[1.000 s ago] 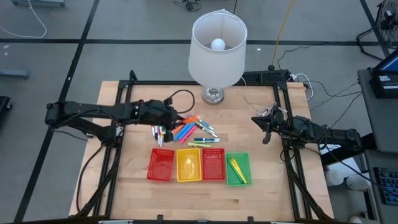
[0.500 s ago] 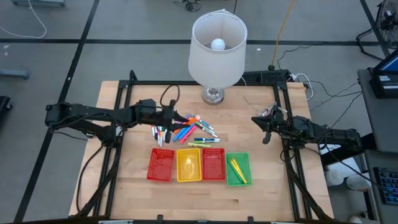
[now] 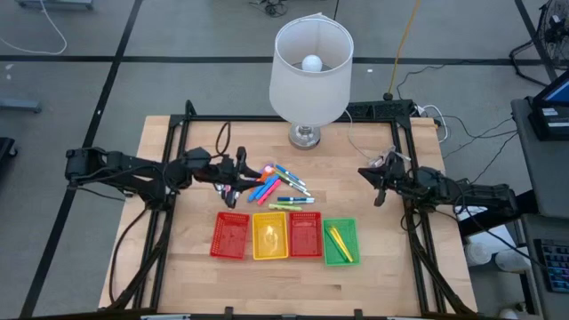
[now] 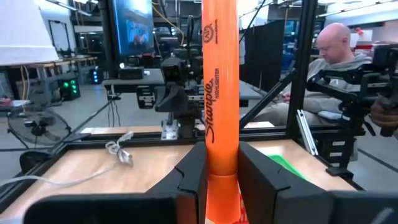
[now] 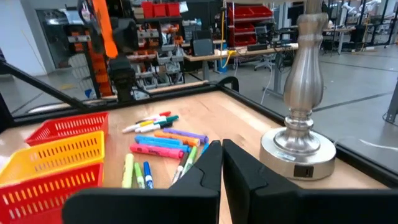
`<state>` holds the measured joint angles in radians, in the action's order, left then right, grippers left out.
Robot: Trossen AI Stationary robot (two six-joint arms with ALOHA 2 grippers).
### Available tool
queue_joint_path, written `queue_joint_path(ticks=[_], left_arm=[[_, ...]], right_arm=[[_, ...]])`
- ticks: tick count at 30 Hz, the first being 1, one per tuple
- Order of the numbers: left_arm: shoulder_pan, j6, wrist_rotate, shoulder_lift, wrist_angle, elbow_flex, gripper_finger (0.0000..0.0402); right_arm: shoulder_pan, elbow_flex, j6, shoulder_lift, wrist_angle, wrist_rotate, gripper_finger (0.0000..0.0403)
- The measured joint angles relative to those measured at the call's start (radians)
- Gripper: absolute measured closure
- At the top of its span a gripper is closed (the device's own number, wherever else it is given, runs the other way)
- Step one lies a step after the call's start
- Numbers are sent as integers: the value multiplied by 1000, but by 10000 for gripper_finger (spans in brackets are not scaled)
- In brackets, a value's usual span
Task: Pick & Place Markers
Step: Put the large orange highlighter into the right red bin
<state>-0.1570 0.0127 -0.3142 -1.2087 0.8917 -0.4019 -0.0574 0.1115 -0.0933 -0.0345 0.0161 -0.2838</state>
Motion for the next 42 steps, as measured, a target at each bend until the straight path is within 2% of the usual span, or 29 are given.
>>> queue_joint_path(ticks=[4,9,13,16,21,25,31,35,42], left_arm=[[2,-2,3,0,-3,0,330],[2,12,53,-5,1,-16,330],[24,-8,52,-63,-1,-78,330],[39,-46,49,-136,6,-141,330],[42,-39,44,-295,-1,-256,330],[52,-32,-36,-412,-1,-356,330],[59,-35,-89,-513,-9,-477,330],[58,-41,-111,-538,-19,-501,330],[50,-53,-103,-539,-53,-502,330]], right_arm=[[0,-23,0,0,-64,0,401],[0,-57,-24,0,-184,-1,402],[0,-59,-71,-39,-212,0,397],[0,-60,-90,-109,-292,4,379],[6,-60,-102,-298,-526,77,323],[32,-25,-99,-497,-624,75,269],[98,118,-33,-822,-784,63,206],[146,235,70,-984,-858,44,192],[192,409,190,-1165,-857,45,199]])
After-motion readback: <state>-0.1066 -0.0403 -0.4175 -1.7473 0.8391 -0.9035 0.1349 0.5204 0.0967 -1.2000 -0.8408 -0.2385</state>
